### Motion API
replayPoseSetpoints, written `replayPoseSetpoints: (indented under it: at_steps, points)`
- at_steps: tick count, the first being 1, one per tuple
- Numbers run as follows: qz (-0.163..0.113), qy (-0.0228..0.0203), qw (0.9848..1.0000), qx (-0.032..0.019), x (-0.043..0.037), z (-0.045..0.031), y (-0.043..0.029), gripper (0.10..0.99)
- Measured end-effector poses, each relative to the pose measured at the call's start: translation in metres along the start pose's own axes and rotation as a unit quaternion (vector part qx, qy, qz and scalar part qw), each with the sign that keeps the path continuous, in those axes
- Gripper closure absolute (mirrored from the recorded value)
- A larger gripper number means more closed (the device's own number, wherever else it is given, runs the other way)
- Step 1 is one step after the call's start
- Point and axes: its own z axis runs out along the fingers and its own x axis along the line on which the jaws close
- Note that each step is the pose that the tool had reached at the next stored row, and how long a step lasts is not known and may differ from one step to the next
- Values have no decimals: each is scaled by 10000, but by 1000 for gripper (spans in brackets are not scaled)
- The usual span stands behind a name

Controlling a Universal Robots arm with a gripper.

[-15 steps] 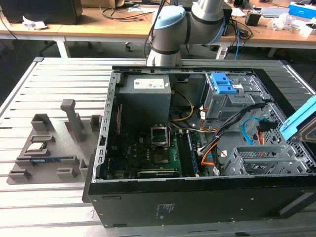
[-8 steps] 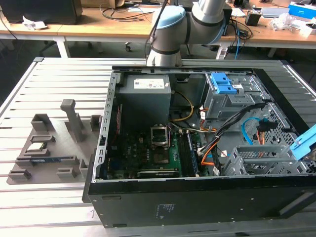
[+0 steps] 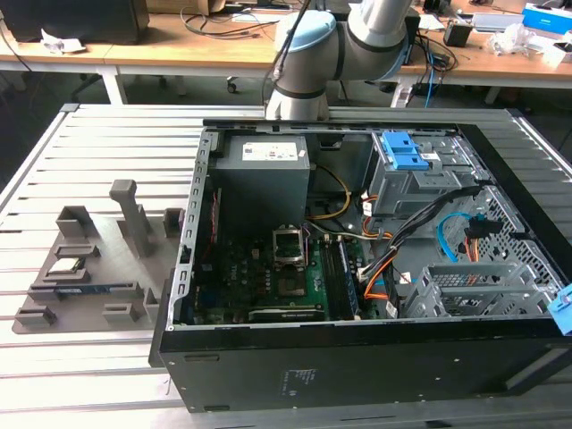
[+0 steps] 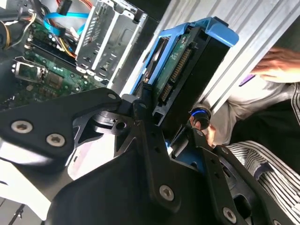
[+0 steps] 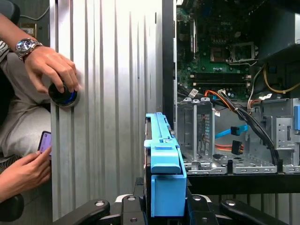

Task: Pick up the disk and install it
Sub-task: 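Pick up the disk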

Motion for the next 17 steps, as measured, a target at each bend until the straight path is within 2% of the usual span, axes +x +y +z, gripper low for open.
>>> replayPoseSetpoints:
  at_steps: [3, 7, 10, 14, 16, 17]
  points:
    - [0, 0, 10000, 0, 109, 7, -1, 722]
    - [0, -2, 10000, 0, 95, 7, 0, 722]
    - [0, -3, 10000, 0, 38, 9, 0, 722]
    - [0, -2, 10000, 0, -114, 10, 2, 722]
    - [0, -1, 10000, 0, -210, 11, 3, 722]
    - [0, 1, 10000, 0, -292, 11, 5, 722]
